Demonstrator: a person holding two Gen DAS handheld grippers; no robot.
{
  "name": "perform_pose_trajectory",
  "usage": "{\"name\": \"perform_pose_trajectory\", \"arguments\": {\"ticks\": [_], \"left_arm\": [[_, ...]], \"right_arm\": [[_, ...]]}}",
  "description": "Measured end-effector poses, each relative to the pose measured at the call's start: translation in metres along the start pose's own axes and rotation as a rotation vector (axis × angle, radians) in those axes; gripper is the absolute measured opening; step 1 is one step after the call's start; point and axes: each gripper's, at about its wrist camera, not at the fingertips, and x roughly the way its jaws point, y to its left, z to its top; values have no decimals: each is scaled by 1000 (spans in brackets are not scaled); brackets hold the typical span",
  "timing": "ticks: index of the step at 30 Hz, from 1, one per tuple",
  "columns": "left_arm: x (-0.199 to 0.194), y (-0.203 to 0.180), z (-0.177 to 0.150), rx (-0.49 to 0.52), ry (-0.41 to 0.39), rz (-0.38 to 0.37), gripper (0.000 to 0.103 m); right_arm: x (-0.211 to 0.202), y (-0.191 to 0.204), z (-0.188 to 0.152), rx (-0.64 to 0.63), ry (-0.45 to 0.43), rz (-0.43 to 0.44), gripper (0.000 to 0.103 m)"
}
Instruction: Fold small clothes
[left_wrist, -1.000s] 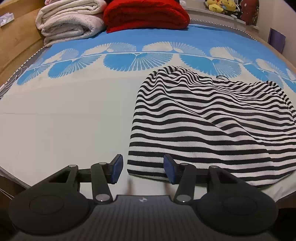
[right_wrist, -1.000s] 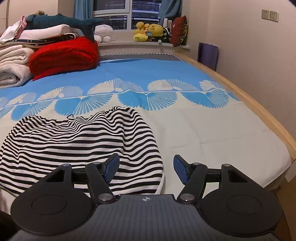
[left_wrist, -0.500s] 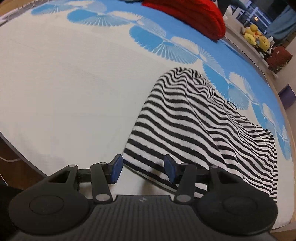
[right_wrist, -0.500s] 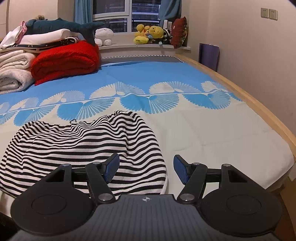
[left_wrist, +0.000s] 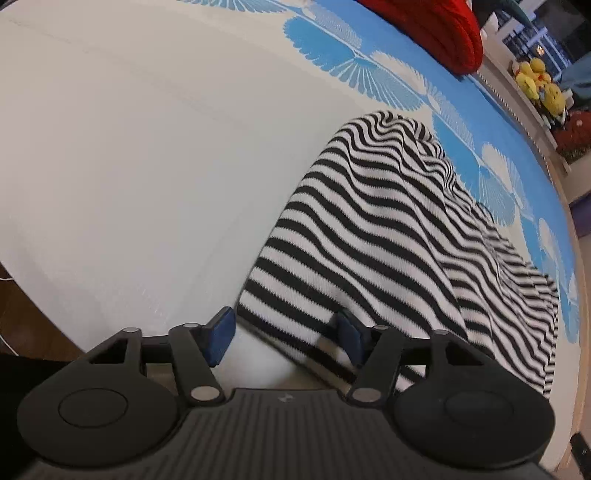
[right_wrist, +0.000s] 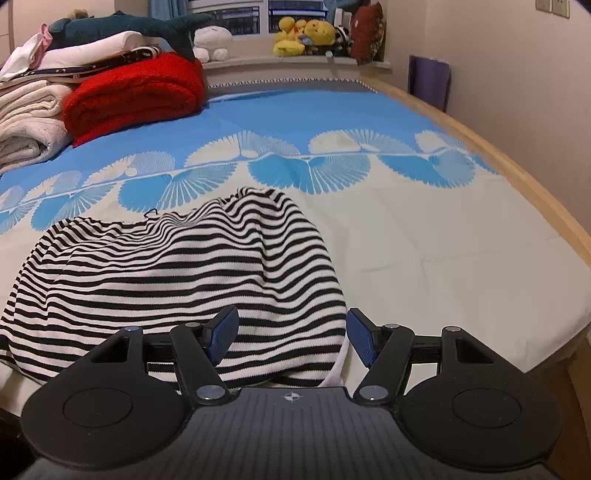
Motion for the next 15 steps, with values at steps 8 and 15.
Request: {"name": "perform_pose_trajectory", "arguments": {"ticks": [8, 15], "left_arm": [[-36, -42, 2, 133, -140, 66, 10], [-101, -186, -20, 485, -375, -23, 8]], "right_arm": [[12, -13, 1, 30, 71, -84, 66], [9, -47, 9, 135, 23, -199, 55]]}}
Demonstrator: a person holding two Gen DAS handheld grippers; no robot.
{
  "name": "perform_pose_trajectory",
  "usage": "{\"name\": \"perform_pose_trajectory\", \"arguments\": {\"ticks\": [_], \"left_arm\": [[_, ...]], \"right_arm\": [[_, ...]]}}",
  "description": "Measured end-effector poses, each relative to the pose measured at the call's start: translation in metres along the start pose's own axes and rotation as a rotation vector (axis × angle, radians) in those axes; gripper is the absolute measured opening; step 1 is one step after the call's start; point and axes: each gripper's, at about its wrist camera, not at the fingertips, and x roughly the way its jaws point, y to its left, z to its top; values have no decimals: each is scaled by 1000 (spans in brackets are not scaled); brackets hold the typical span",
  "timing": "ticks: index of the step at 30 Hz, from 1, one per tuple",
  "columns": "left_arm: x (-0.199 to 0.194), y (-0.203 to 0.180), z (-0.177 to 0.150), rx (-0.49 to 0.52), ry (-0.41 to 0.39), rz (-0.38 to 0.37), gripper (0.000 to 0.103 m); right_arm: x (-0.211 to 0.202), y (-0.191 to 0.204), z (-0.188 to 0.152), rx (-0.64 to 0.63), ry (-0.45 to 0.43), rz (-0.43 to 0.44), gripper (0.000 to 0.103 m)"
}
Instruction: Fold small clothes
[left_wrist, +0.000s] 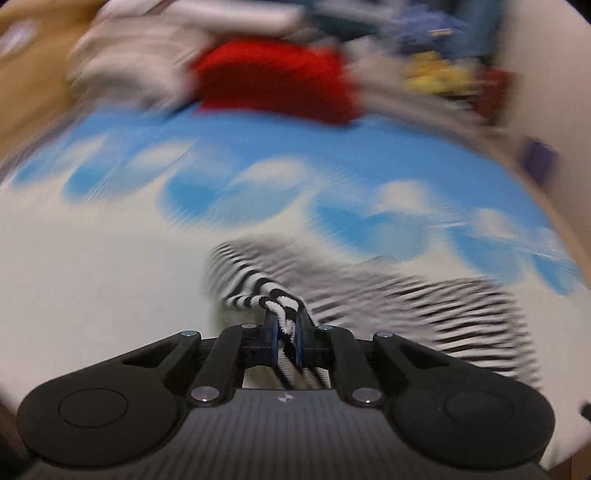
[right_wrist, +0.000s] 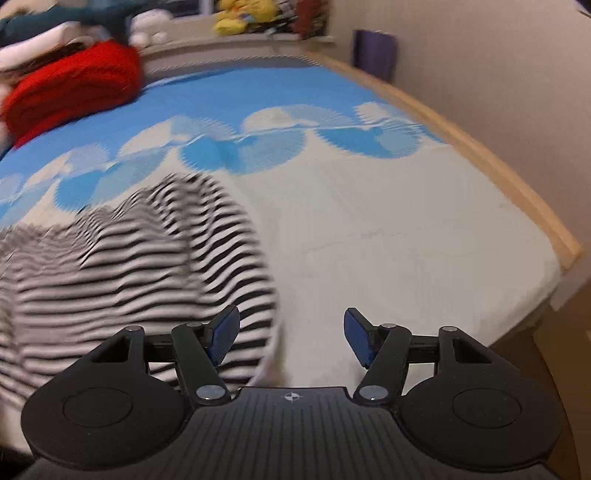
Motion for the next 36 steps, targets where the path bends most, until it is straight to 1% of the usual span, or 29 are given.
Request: {"name": "perform_pose_trajectory", "arguments": {"ticks": [1, 2, 4, 5, 6, 7, 8, 9, 10, 11, 12, 14, 16, 18, 20, 22, 23, 24, 25, 26, 27, 29, 30, 31, 32, 33, 34, 35, 36], "left_arm": [[-8, -26, 4, 47, -35, -46, 8], [-18, -63, 6, 113, -77, -106, 8], [-29, -126, 0, 218, -115, -227, 8], [-31, -154, -8, 266, -118, -287, 8], [-31, -186, -22, 337, -114, -353, 8], [-29, -210, -37, 403, -107, -394, 8], [-23, -235, -58, 481, -75, -439, 10], [-15, -254, -76, 539, -17, -471, 14], [-2, -271, -95, 598, 79, -503, 17], [5, -277, -107, 621, 139, -520, 19], [7, -275, -113, 608, 151, -526, 19], [3, -257, -110, 540, 129, -563, 24], [-3, -230, -101, 485, 81, -577, 27], [-3, -200, -87, 449, 37, -532, 28], [5, -172, -79, 410, 26, -445, 27], [20, -147, -76, 340, 54, -385, 26], [30, -136, -79, 301, 90, -360, 26], [40, -134, -80, 292, 131, -353, 26], [51, -136, -93, 315, 202, -370, 26], [55, -139, -103, 363, 241, -387, 26], [56, -143, -113, 432, 255, -393, 30], [48, -154, -121, 560, 207, -391, 37], [48, -153, -116, 553, 212, -411, 39], [49, -148, -109, 511, 225, -443, 39], [51, -140, -99, 451, 231, -472, 39], [54, -131, -90, 404, 221, -478, 39], [55, -124, -80, 360, 204, -470, 40], [59, -119, -74, 319, 189, -458, 44], [63, -111, -65, 270, 176, -445, 52]], "right_arm": [[-2, -12, 3, 50, -25, -18, 40], [-6, -25, 6, 104, -53, -43, 28], [-12, -52, 8, 213, -112, -70, 23], [-13, -64, 9, 254, -132, -83, 23], [-14, -74, 9, 285, -147, -95, 23], [-14, -85, 9, 317, -159, -105, 23], [-14, -98, 9, 353, -168, -109, 23], [-12, -107, 8, 377, -168, -106, 24], [-9, -117, 8, 406, -157, -99, 24], [-6, -125, 6, 430, -141, -84, 25], [-1, -132, 5, 451, -114, -53, 27], [9, -141, 2, 481, -61, 21, 39], [14, -141, 0, 483, -22, 80, 41], [21, -135, 0, 472, 22, 155, 47], [31, -125, 1, 464, 88, 240, 53], [41, -111, 1, 448, 164, 320, 56], [45, -105, 0, 441, 195, 348, 57], [49, -97, 0, 432, 222, 365, 58], [52, -90, -2, 422, 246, 371, 59], [55, -85, -4, 418, 268, 369, 61], [58, -80, -4, 421, 286, 362, 62], [64, -74, -8, 441, 324, 350, 63], [67, -71, -9, 448, 340, 346, 63], [70, -67, -10, 449, 355, 340, 63], [72, -64, -11, 444, 365, 333, 63], [75, -61, -12, 433, 371, 323, 62], [75, -60, -15, 420, 368, 305, 58], [74, -60, -15, 418, 359, 291, 38], [73, -61, -15, 428, 349, 302, 24]]}}
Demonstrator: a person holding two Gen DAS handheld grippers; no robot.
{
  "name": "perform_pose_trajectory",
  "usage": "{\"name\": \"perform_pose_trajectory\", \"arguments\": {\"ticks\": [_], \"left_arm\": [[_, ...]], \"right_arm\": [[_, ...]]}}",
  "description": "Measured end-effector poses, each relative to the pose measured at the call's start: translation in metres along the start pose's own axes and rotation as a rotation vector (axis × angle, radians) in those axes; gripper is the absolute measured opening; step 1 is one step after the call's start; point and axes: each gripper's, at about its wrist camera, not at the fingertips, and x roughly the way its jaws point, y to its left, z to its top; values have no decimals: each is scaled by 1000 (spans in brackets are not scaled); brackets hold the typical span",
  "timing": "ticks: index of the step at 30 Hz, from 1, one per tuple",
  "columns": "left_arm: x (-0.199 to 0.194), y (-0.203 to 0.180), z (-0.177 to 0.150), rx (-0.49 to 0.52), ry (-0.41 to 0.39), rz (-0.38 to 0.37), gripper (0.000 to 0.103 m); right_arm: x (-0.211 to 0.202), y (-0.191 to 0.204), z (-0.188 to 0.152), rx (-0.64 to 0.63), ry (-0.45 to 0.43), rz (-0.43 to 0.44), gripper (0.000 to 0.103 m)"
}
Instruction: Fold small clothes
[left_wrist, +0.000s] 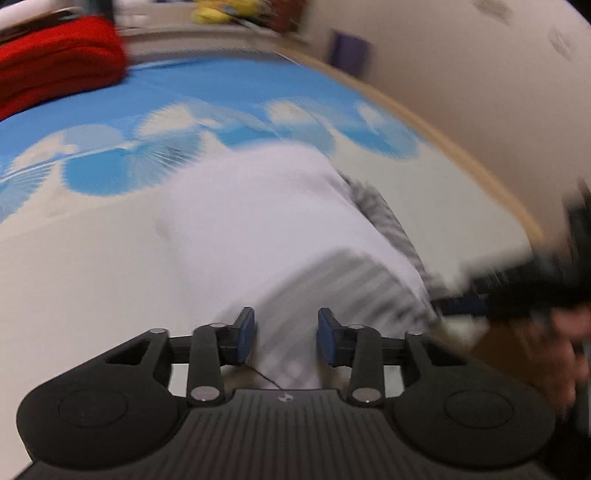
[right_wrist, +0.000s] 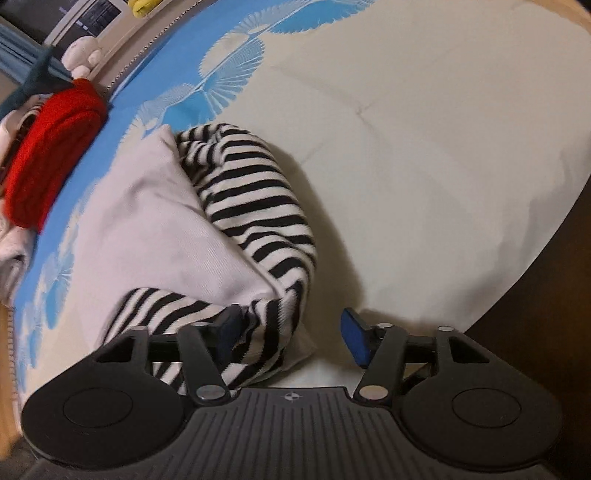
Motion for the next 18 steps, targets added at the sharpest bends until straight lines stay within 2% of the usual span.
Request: {"name": "perform_pose_trajectory", "arguments": {"ticks": [1, 3, 5, 7, 9, 12, 14, 16, 17, 18], "left_arm": [[0, 13, 7, -58, -22, 8, 57], [4, 40, 28, -190, -39, 7, 73], [22, 65, 40, -342, -15, -23, 81], [43, 90, 47, -488, 19, -69, 81], [66, 112, 47, -613, 54, -127, 84], [92, 124, 45, -719, 71, -214, 85], [106, 125, 43, -742, 80, -231, 90], [115, 126, 36, -769, 95, -243, 89], [120, 129, 34, -791, 106, -255, 85], [127, 130, 34, -795, 108, -258, 76]], "right_arm": [[-2, -2, 1, 9, -9, 20, 8], [-7, 1, 0, -19, -42, 13, 7], [-4, -2, -4, -25, -17, -15, 7], [6, -1, -7, -39, 31, -49, 7], [9, 2, -7, -56, 37, -54, 8], [10, 2, -4, -8, 37, -19, 18], [12, 3, -4, -1, 46, -24, 46], [15, 7, -5, -19, 50, -43, 50], [16, 8, -6, -31, 53, -45, 50], [16, 10, -7, -36, 56, -44, 50]]}}
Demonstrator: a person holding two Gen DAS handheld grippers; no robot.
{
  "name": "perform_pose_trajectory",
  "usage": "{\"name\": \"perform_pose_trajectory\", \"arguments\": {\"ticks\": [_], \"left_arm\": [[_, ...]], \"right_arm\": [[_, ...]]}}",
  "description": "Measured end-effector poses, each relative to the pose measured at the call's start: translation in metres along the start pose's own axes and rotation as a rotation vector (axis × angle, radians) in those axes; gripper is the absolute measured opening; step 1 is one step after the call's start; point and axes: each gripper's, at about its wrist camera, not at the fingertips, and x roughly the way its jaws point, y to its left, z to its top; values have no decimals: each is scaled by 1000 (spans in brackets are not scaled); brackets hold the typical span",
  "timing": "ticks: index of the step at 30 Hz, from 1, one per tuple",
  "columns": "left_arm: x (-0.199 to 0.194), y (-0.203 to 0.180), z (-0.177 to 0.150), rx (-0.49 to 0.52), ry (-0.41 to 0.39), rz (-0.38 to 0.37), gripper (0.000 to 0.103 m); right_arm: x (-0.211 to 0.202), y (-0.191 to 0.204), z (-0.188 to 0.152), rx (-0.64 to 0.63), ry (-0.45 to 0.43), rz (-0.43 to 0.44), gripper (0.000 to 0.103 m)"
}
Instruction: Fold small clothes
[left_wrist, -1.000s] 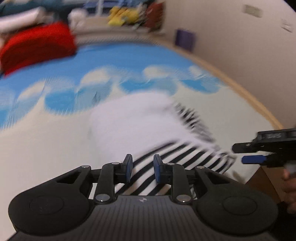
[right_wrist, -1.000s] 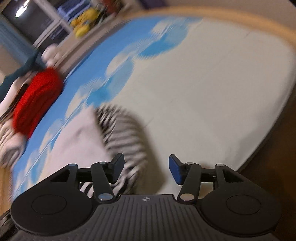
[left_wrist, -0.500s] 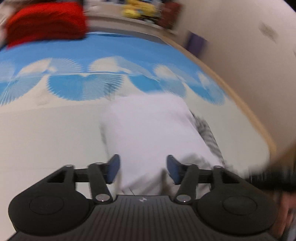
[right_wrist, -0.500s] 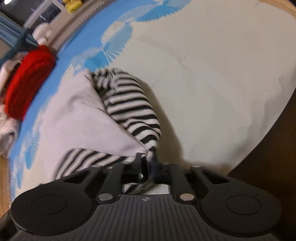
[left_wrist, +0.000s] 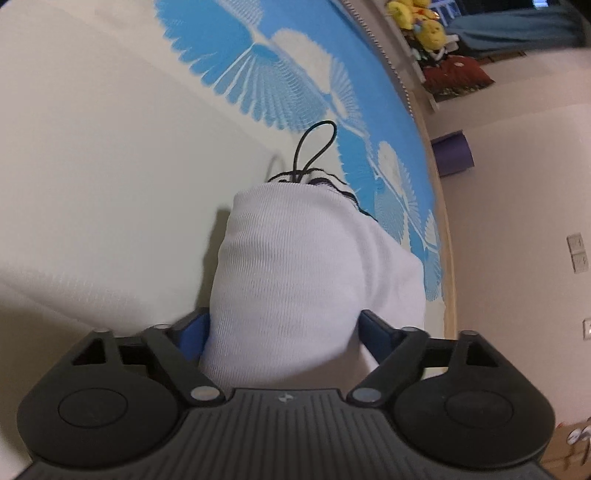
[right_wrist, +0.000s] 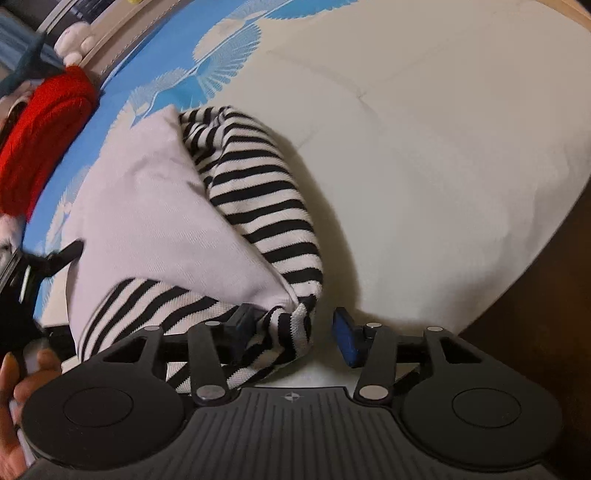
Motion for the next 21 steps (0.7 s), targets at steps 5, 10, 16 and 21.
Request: {"name": "perform_pose_trajectory", "arguments": {"ticks": [5, 10, 16, 21], "left_arm": [[-15, -9, 17, 123, 0, 18, 45], [-72, -6, 48, 199, -70, 93, 45], [-134, 50, 96, 209, -55, 204, 51], [-178, 59, 96, 227, -129, 297, 64]], "right_arm": [[5, 21, -4, -64, 5, 24, 21], [15, 59, -18, -108, 55, 118, 14], [26, 129, -57, -256, 152, 270, 10], [28, 154, -79, -321, 189, 271, 9]]}}
